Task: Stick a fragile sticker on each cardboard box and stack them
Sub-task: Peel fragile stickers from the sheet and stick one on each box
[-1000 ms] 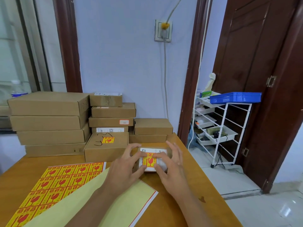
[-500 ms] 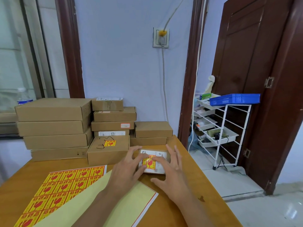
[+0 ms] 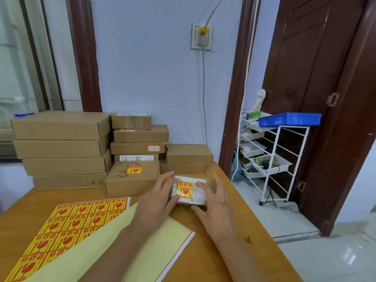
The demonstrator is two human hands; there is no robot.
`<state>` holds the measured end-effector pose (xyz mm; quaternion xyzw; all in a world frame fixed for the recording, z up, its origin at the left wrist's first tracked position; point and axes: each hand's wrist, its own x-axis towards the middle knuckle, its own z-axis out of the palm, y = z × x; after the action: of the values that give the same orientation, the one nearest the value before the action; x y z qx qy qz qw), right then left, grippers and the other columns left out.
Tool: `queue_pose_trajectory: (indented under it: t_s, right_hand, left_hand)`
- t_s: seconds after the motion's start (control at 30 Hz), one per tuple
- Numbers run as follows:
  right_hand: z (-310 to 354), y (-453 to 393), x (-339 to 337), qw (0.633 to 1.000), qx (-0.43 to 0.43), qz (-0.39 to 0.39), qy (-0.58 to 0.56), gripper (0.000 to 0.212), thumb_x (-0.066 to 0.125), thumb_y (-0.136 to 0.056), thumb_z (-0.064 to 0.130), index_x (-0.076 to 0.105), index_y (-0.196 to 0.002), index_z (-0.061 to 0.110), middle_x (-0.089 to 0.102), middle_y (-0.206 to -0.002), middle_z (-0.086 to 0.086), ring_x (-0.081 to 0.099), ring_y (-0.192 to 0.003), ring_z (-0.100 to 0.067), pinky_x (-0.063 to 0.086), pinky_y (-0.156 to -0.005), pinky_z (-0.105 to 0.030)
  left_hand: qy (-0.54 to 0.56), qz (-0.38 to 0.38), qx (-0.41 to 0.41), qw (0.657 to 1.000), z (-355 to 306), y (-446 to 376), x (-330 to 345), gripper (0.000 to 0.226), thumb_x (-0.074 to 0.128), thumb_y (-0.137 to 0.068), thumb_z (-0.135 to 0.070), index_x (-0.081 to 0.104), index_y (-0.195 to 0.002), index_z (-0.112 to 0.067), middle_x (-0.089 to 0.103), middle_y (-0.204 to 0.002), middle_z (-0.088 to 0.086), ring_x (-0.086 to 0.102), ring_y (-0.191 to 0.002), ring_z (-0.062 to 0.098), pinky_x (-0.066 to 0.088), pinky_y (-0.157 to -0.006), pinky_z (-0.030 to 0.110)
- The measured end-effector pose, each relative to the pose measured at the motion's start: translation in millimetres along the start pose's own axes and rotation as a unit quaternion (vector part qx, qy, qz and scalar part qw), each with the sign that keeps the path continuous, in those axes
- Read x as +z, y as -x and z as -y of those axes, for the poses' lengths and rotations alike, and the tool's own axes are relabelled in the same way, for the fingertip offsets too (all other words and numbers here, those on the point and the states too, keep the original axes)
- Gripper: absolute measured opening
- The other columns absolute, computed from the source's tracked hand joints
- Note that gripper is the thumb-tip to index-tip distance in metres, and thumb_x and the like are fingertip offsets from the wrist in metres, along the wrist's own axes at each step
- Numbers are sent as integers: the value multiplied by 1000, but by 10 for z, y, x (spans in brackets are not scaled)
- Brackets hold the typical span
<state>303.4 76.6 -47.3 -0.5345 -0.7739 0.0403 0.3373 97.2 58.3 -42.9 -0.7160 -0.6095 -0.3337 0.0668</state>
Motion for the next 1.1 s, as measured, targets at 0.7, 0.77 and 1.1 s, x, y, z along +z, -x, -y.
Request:
queue_pose_trajectory:
  t_s: [0.7,0.77,1.1]
  right_hand:
    - [-153,-1128,606,978,-13,126,-168,71,80,-89,40,44,-150,48,9,-172,8,22,-155,-20,23,-119,-30]
    - [-154,-1114,642,983,-20,99,-151,80,82,-87,38,37,-153,48,7,-172,11,25,-154,-19,29,-120,-36]
    - [-257,-1152,658,990,-3,57,-127,68,83,-84,44,48,-142,37,25,-158,3,33,-146,-21,41,-113,-36]
  left_hand:
    - [-191,-51,-118,973,123,-166,66,44,45,-95,-42,47,-135,-25,51,-135,-4,44,-126,18,34,-108,44]
    - [-188,-56,-126,972,127,-172,80,44,47,-94,-43,47,-135,-25,52,-136,-4,45,-126,19,35,-109,45]
    - [-186,-68,-118,973,123,-140,130,37,51,-92,-43,50,-126,-28,52,-128,-5,46,-119,19,36,-105,42]
